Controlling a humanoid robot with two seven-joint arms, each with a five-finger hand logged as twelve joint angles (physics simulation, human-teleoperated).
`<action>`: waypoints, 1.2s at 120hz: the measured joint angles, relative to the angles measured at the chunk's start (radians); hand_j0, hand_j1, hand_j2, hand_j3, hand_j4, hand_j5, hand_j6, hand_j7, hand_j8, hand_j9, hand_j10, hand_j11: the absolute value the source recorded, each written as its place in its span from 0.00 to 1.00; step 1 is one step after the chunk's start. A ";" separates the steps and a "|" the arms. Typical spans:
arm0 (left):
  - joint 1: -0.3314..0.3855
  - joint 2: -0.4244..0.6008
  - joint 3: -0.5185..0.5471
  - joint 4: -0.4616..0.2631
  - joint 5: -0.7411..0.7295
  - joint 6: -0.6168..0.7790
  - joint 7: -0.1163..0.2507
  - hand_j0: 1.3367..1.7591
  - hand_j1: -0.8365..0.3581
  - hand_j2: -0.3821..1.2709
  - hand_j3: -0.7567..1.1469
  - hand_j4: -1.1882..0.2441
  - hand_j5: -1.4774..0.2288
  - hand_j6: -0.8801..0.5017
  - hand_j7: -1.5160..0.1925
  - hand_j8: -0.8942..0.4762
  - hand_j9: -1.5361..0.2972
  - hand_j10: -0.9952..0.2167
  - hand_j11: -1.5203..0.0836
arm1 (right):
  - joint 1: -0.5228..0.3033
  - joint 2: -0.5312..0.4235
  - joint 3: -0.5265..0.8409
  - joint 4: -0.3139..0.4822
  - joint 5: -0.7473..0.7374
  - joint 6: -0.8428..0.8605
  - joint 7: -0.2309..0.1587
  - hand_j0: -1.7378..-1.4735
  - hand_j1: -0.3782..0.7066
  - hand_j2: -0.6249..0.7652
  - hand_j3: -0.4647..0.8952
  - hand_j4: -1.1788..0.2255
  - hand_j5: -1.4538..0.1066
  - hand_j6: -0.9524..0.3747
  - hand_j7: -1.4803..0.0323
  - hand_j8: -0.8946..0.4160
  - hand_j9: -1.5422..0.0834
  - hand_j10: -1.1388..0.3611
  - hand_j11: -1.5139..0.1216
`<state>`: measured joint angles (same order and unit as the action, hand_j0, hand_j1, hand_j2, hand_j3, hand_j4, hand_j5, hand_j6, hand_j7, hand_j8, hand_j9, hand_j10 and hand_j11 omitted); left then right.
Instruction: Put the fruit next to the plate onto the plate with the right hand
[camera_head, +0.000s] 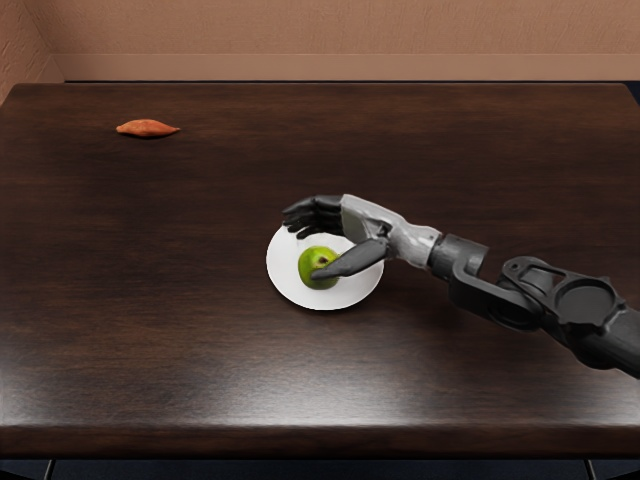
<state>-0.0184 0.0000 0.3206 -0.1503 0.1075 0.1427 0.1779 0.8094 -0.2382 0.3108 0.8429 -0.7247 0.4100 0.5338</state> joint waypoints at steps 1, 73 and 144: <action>0.000 0.000 0.000 0.000 0.000 0.000 0.000 0.76 0.99 0.23 0.40 0.83 0.87 0.64 0.89 0.65 0.84 0.82 0.95 | 0.000 0.000 0.000 -0.001 0.000 0.000 0.000 0.31 0.41 0.38 0.34 0.58 0.62 0.45 0.66 0.43 0.65 0.55 0.63; 0.000 0.000 0.000 0.000 0.000 0.000 0.000 0.76 0.99 0.23 0.40 0.83 0.87 0.64 0.89 0.65 0.84 0.82 0.95 | 0.011 -0.064 0.028 0.010 0.211 0.162 -0.088 0.30 0.12 0.44 0.34 0.78 0.86 0.65 0.90 0.62 0.88 0.70 0.86; 0.000 0.000 0.000 0.000 0.000 0.000 0.000 0.76 0.99 0.23 0.40 0.83 0.87 0.64 0.89 0.65 0.84 0.82 0.95 | 0.006 -0.571 -0.008 0.270 0.773 0.201 -0.597 0.30 0.07 0.45 0.34 0.81 0.90 0.69 0.95 0.65 0.92 0.73 0.90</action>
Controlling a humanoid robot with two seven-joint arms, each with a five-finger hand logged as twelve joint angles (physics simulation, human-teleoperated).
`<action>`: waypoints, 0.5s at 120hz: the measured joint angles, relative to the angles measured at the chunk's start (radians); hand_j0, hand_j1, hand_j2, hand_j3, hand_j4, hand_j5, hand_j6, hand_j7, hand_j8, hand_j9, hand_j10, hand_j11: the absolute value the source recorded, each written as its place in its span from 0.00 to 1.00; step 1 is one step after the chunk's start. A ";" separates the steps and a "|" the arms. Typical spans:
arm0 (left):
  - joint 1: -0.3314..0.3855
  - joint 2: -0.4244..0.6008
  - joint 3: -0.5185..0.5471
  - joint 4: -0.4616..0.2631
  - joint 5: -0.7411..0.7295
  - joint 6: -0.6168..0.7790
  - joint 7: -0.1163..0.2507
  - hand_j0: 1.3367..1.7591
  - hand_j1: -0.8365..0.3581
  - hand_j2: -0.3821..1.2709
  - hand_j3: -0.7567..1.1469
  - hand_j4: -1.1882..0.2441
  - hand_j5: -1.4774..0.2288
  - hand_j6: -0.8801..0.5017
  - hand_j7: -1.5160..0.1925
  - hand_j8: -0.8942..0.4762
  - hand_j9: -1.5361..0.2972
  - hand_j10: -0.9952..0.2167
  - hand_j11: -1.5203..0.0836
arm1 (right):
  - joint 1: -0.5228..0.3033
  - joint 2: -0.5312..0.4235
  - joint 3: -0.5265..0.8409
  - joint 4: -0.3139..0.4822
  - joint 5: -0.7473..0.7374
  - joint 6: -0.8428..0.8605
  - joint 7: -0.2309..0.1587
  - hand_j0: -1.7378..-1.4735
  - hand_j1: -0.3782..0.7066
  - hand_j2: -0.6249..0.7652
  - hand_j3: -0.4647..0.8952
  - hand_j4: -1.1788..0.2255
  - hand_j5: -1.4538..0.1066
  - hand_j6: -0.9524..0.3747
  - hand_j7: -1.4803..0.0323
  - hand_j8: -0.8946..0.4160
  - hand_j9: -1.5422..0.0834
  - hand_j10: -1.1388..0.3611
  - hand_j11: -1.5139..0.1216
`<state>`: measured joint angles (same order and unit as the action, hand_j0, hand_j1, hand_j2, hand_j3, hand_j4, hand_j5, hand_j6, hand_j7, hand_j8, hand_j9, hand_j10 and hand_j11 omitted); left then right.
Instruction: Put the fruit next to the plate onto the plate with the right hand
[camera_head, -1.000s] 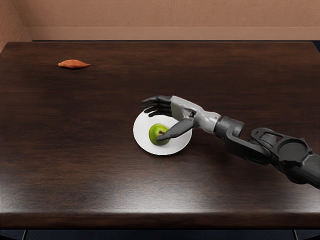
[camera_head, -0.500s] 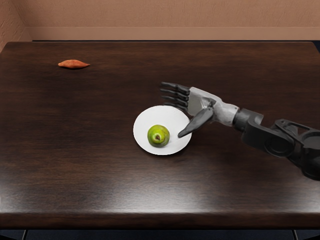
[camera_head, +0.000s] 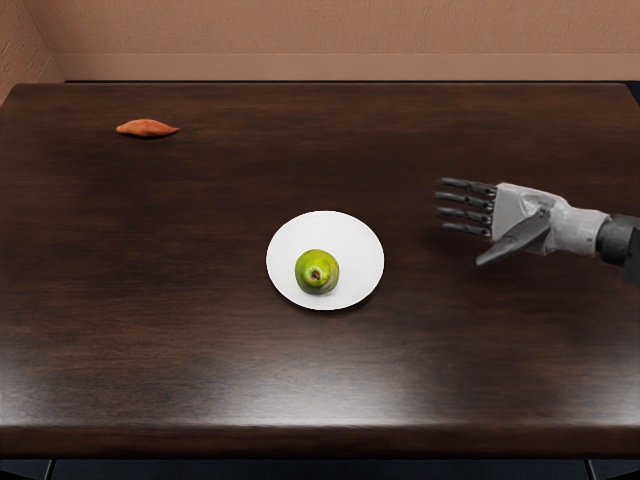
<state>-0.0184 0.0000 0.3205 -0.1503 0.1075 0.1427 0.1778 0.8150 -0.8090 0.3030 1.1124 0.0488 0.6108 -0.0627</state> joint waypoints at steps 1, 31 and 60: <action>0.000 0.000 0.000 0.000 0.000 0.000 0.000 0.76 0.99 0.23 0.40 0.83 0.87 0.64 0.89 0.65 0.84 0.82 0.95 | 0.000 -0.006 -0.003 0.002 0.004 0.000 -0.001 0.30 0.07 0.45 0.34 0.81 0.90 0.69 0.95 0.65 0.92 0.73 0.90; 0.000 0.000 0.000 0.000 0.000 0.000 0.000 0.76 0.99 0.23 0.40 0.83 0.87 0.64 0.89 0.65 0.84 0.82 0.95 | -0.011 -0.098 -0.042 0.027 0.057 0.000 -0.011 0.30 0.06 0.45 0.34 0.82 0.90 0.69 0.95 0.66 0.92 0.74 0.90; -0.001 0.000 0.000 0.000 0.000 0.000 0.000 0.76 0.99 0.23 0.40 0.83 0.87 0.64 0.89 0.65 0.84 0.82 0.95 | -0.017 -0.109 -0.048 0.060 0.063 0.000 -0.011 0.30 0.06 0.45 0.34 0.82 0.90 0.69 0.95 0.66 0.92 0.74 0.90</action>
<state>-0.0191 0.0000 0.3203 -0.1507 0.1075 0.1426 0.1778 0.7982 -0.9179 0.2548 1.1721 0.1113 0.6109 -0.0740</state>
